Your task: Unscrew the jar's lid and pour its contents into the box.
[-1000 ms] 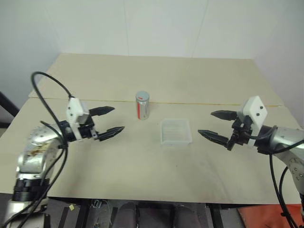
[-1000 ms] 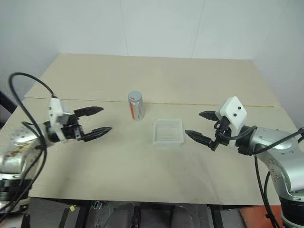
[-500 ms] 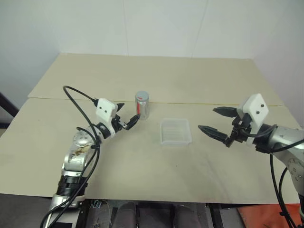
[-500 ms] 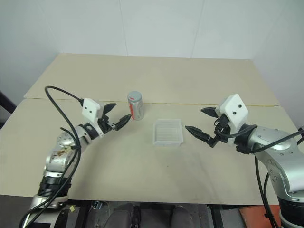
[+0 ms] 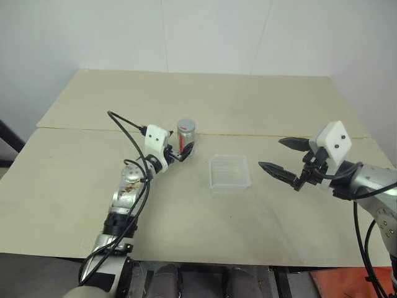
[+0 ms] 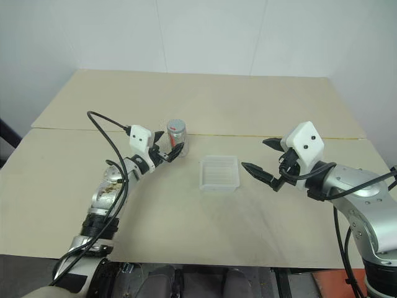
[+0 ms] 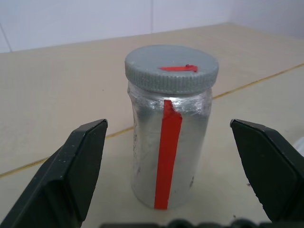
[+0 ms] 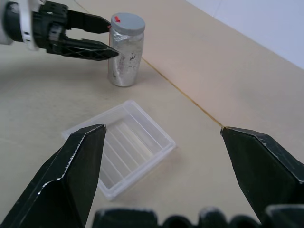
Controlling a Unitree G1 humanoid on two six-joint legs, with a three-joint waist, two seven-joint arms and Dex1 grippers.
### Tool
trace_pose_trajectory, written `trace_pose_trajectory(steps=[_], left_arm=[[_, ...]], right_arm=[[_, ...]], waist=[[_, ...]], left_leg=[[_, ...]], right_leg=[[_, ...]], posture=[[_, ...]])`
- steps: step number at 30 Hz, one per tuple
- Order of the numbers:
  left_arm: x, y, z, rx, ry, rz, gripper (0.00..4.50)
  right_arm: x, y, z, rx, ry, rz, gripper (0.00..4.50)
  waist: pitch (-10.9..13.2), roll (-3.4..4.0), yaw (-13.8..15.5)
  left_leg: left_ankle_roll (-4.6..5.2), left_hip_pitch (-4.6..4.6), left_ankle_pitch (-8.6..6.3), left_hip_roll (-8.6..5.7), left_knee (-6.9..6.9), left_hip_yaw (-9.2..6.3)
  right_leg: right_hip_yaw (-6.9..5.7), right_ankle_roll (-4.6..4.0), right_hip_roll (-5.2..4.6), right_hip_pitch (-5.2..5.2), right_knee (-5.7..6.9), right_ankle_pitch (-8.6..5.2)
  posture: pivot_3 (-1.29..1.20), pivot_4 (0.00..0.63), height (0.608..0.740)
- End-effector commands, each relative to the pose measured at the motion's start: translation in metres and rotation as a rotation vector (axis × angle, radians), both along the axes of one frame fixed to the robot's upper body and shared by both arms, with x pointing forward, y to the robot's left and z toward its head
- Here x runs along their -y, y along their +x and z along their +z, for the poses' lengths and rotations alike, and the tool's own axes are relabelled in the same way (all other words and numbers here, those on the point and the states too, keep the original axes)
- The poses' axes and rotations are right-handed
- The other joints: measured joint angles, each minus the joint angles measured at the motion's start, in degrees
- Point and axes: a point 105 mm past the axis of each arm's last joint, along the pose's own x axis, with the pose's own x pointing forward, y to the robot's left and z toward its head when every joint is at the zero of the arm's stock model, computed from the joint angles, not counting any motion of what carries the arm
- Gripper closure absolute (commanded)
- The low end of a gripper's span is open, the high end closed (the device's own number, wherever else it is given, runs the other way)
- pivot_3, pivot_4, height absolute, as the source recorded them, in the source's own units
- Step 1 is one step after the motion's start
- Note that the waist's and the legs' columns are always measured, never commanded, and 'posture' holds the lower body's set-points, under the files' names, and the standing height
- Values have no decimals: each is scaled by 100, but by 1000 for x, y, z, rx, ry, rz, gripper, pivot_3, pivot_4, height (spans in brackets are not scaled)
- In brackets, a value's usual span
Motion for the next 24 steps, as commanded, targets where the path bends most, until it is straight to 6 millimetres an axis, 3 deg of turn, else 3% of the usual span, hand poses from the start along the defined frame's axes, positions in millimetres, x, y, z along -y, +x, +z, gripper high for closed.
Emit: trace_pose_trajectory(steps=[1, 12, 15, 21, 24], left_arm=[[6, 9, 16, 64, -17, 14, 0], [17, 23, 12, 78, -31, 18, 0], [16, 26, 11, 85, -38, 34, 621], [17, 29, 10, 94, -55, 46, 2538], [20, 29, 9, 108, -49, 42, 2545]], right_arm=[[-2, -4, 11, 49, -2, -2, 27], [-3, -9, 10, 42, 5, -8, 27], [-3, -10, 10, 42, 6, -8, 0], [-4, -11, 11, 41, 7, -8, 0], [-4, -12, 11, 37, 6, -7, 0]], waist=[[1, -1, 0], [2, -3, -4], [2, -4, -4], [3, -5, -7], [3, -5, 4]], left_leg=[[0, 0, 0, 0, 0, 0], [0, -1, 0, 0, 0, 0], [0, -1, 0, 0, 0, 0], [0, -1, 0, 0, 0, 0], [0, -1, 0, -1, 0, 0]], right_leg=[[0, 0, 0, 0, -1, 0], [0, 0, 0, -1, 0, 0], [0, 0, 0, 0, 0, 0], [-1, 1, -1, 0, -1, 0], [-1, 1, -1, 0, -1, 0]], posture=[[0, 150, 740], [0, 150, 740], [0, 150, 740], [0, 150, 740], [0, 150, 740]])
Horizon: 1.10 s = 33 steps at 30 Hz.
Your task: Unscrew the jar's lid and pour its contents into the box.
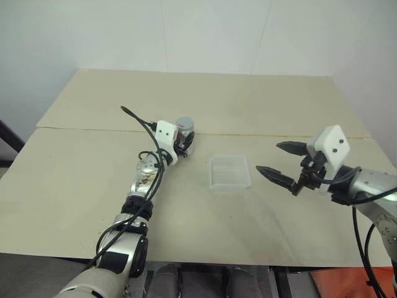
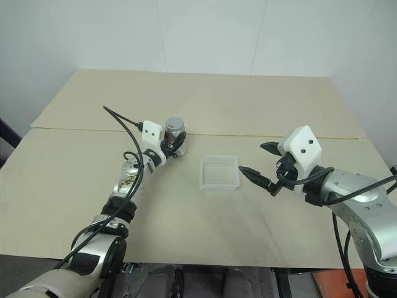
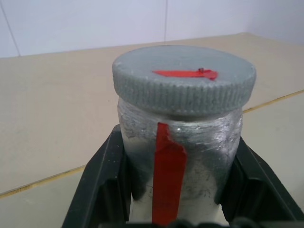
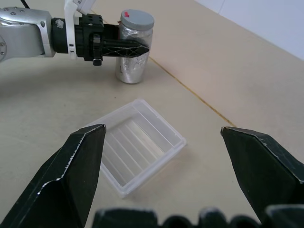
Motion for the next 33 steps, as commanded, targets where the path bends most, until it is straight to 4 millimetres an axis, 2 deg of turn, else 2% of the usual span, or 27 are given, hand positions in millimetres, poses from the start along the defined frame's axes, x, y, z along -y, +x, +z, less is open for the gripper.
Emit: trace_pose_trajectory(steps=[1, 5, 7, 9, 12, 15, 19, 22, 26, 33], left_arm=[[6, 1, 14, 68, 3, -12, 2545], [5, -1, 16, 81, 30, -37, 2545], [3, -4, 22, 112, 67, -82, 2545], [-6, -8, 39, 127, 74, -160, 2545], [-22, -20, 62, 158, 134, -285, 2545], [-30, -40, 82, 154, 131, -445, 2545], [-36, -65, 98, 130, 81, -649, 2545], [-34, -81, 98, 90, 80, -801, 2545], [-24, -88, 91, 66, 160, -908, 2545], [-14, -90, 94, 76, 174, -981, 2545]], right_arm=[[0, -4, 14, 59, -6, -4, 0], [0, -4, 13, 57, -8, -4, 0], [-2, -4, 13, 57, -6, 2, 0], [-6, -5, 15, 65, 1, 22, 0], [-13, -2, 21, 83, 33, 61, 0], [-24, 2, 33, 106, 87, 108, 0], [-51, 9, 55, 126, 188, 210, 0], [-74, 12, 67, 129, 218, 296, 0], [-106, 14, 79, 113, 230, 399, 0], [-134, 19, 78, 86, 235, 446, 0]], waist=[[0, 0, 2], [0, 0, 0], [0, 0, -9], [2, -2, -16], [4, -4, -78], [4, -3, -89], [4, -1, -90], [5, 0, -87], [6, 0, -65], [6, 0, -41]], left_leg=[[0, 0, 0, 0, 0, 0], [0, 0, 0, 0, 1, 0], [0, 0, 0, 0, 0, 0], [0, 0, 0, 1, -1, 0], [-6, -6, 3, 6, -2, 3], [-12, -3, 7, 9, -5, 2], [-12, 1, 7, 10, -1, 2], [-12, 0, 7, 10, -1, 1], [-11, -6, 7, 7, -2, 4], [-10, -16, 7, 6, 0, 5]], right_leg=[[0, 0, 0, 0, 0, 0], [0, 0, 0, 0, 0, 0], [0, 0, 0, 0, 1, 0], [0, 0, 1, -1, 1, 0], [2, 0, 5, -13, 5, 0], [3, 0, 8, -15, 10, 0], [3, 0, 8, -9, 10, 0], [2, 0, 10, -12, 14, 0], [4, 0, 9, -19, 14, 0], [3, -1, 9, -28, 16, 0]], posture=[[0, 150, 740], [0, 150, 740], [0, 150, 740], [0, 150, 740], [0, 150, 740], [0, 150, 740], [0, 150, 740], [0, 150, 740], [0, 150, 740], [0, 150, 740]])
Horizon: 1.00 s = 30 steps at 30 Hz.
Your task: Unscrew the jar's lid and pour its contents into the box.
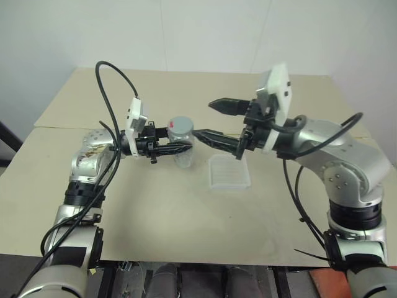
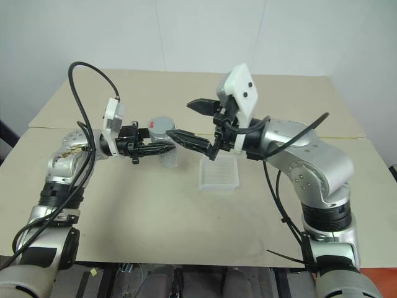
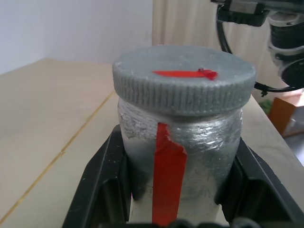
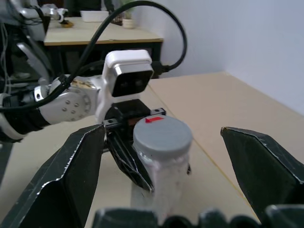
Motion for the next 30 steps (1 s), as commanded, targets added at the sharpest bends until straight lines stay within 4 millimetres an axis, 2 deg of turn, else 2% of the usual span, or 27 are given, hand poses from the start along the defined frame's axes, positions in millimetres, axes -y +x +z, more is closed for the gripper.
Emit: trace_pose_trajectory(steps=[1, 8, 18, 21, 24, 30], left_arm=[[10, -3, 14, 70, -9, -47, 2545], [19, -4, 13, 81, -23, -74, 2545], [19, -7, 12, 88, -13, -86, 2545], [18, -7, 10, 87, -5, -86, 2545], [17, -9, 8, 85, 4, -91, 2545], [15, -11, 5, 91, 26, -122, 2545]], right_arm=[[-13, 1, 8, 30, -4, 1, 0], [-28, 11, 2, 7, -24, -43, 0], [-28, 21, -1, -3, -30, -87, 0], [-28, 20, 0, -4, -23, -82, 566], [-28, 19, 0, -4, -20, -71, 1649], [-31, 10, 5, -7, -5, 26, 1728]], waist=[[0, 0, -8], [0, 0, -34], [0, 0, -56], [0, 0, -62], [0, 0, -68], [0, 0, -76]], left_leg=[[0, -2, 1, 0, 0, 2], [-11, -39, 8, 0, 6, 2], [-10, -40, 7, 1, 6, 2], [-10, -40, 7, 1, 5, 2], [-9, -40, 7, 1, 5, 2], [-10, -39, 7, 1, 5, 2]], right_leg=[[2, 0, 0, -5, 4, 0], [5, -1, 1, -52, 20, 1], [4, 0, 1, -52, 20, 0], [4, 0, 1, -52, 20, 1], [4, -1, 2, -52, 20, 1], [4, -1, 2, -53, 21, 0]], posture=[[0, 150, 740], [0, 150, 740], [0, 150, 740], [0, 150, 740], [0, 150, 740], [0, 150, 740]])
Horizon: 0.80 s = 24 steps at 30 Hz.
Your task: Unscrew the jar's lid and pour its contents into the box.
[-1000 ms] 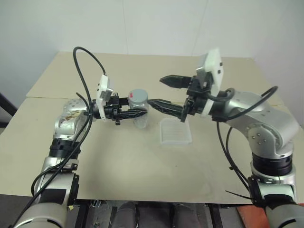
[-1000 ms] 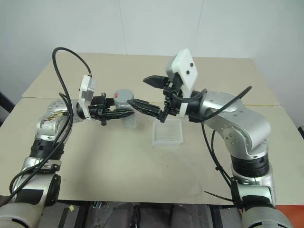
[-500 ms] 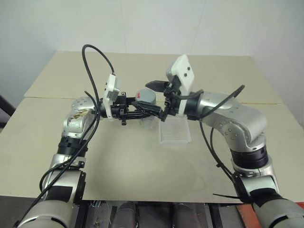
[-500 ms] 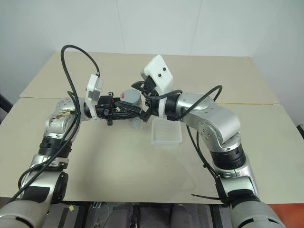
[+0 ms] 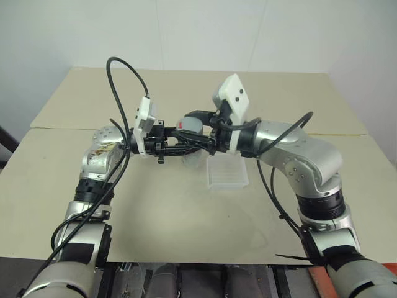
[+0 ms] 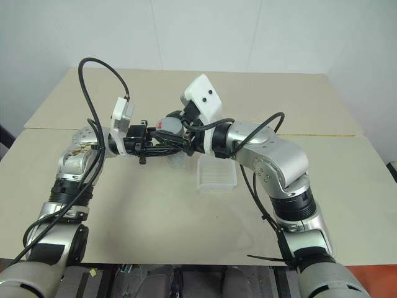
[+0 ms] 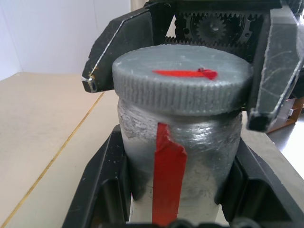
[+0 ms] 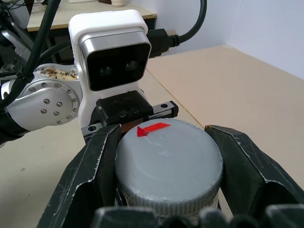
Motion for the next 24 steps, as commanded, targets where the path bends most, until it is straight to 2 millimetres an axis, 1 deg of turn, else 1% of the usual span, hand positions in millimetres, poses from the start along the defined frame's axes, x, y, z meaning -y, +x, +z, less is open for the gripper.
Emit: trace_pose_trajectory(steps=[1, 3, 7, 11, 15, 18, 20, 21, 23, 24], left_arm=[[-2, -9, 4, 55, 31, -67, 2545], [-4, -12, 8, 54, 23, -109, 2545], [-8, -21, 12, 38, 18, -184, 2545], [-16, -36, 8, 15, 53, -238, 2545], [-21, -46, 9, 22, 80, -268, 2545], [-21, -50, 13, 30, 78, -281, 2545], [-21, -51, 13, 35, 78, -282, 2545], [-21, -51, 13, 36, 80, -280, 2545], [-22, -50, 11, 32, 84, -272, 2545], [-23, -49, 10, 27, 85, -264, 2545]], right_arm=[[2, -10, 22, 56, 46, 84, 1728], [2, -17, 22, 48, 59, 181, 1728], [8, -30, 17, 30, 70, 446, 1728], [10, -28, 13, -2, 53, 654, 1728], [10, -24, 10, 7, 22, 754, 1728], [8, -21, 9, 21, 9, 781, 1728], [5, -17, 8, 32, 5, 764, 1006], [4, -16, 9, 39, 11, 756, 770], [5, -15, 10, 40, 25, 740, 137], [6, -15, 11, 44, 34, 728, 61]], waist=[[0, 0, -5], [0, 0, -11], [0, 0, -9], [3, 4, -69], [5, 7, -105], [7, 9, -80], [7, 9, -54], [7, 9, -49], [10, 10, -41], [10, 11, -38]], left_leg=[[0, 0, 0, 0, 0, 0], [0, 0, 0, 0, 0, 0], [2, 0, -1, -1, 1, 2], [2, 1, -1, 3, 0, -1], [-1, 9, 1, 9, -6, 0], [-3, 6, 2, 9, -2, 2], [-3, 6, 2, 8, -1, 4], [-3, 6, 2, 7, 0, 4], [-5, 5, 3, 7, 0, 4], [-7, 5, 4, 6, 0, 4]], right_leg=[[0, 0, 0, 0, 0, 0], [0, 0, 0, 0, 0, 0], [0, 0, 0, 3, -4, 0], [4, 0, 5, 0, 0, 0], [18, 0, 13, -6, 5, 0], [18, 0, 13, -7, 6, 0], [20, 0, 13, -7, 6, 0], [19, 0, 13, -6, 6, 0], [18, 0, 12, -6, 5, 0], [18, 0, 11, -6, 5, 0]], posture=[[0, 150, 740], [0, 150, 740], [0, 150, 740], [0, 150, 740], [0, 150, 740], [0, 150, 740], [0, 150, 740], [0, 150, 740], [0, 150, 740], [0, 150, 740]])
